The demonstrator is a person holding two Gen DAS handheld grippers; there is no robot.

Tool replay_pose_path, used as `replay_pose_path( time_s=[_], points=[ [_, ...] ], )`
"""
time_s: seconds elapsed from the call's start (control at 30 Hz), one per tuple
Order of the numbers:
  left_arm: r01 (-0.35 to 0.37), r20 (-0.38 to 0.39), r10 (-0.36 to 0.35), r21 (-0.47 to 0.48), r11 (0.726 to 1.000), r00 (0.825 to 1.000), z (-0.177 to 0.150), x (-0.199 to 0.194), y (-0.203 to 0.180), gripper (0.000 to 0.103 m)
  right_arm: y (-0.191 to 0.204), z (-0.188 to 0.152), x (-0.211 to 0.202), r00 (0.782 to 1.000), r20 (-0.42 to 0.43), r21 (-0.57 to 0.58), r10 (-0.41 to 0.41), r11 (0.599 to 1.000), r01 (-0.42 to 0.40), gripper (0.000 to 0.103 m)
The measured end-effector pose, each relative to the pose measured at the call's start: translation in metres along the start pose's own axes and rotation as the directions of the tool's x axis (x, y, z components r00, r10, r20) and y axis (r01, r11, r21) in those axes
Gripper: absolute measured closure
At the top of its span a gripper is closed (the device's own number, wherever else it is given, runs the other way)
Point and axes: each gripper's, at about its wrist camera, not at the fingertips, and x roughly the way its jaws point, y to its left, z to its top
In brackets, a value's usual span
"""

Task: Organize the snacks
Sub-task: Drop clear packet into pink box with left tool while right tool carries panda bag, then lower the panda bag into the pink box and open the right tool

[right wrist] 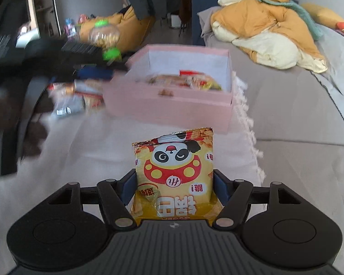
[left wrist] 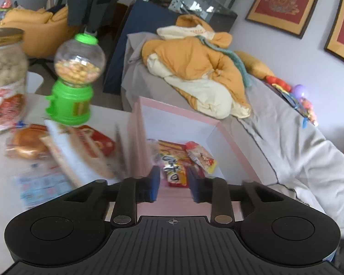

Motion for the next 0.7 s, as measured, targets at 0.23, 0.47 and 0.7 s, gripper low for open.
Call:
replay_pose_path(
  time_s=[0.23,0.47,0.7],
  points=[
    [-0.082,0.080,0.081,0.015,0.996,0.994,0.005,-0.045,0.023,0.071,-0.014,0.073,-0.016,0.990,0.137,0.008,-0.033,0.999,0.032,0.035],
    [-0.150,0.002,0.150,-0.046,0.988,0.989,-0.007,-0.047,0.061,0.071,-0.005,0.143,0.040,0.975,0.162,-0.073,-0.154,0.983,0.168,0.015],
    [-0.199,-0.004,0.199,-0.041,0.979,0.980,-0.028,-0.073,0.081,0.071,0.021,0.140,0.068,0.998,0.059,-0.063,-0.018,0.998,0.022,0.015]
  ],
)
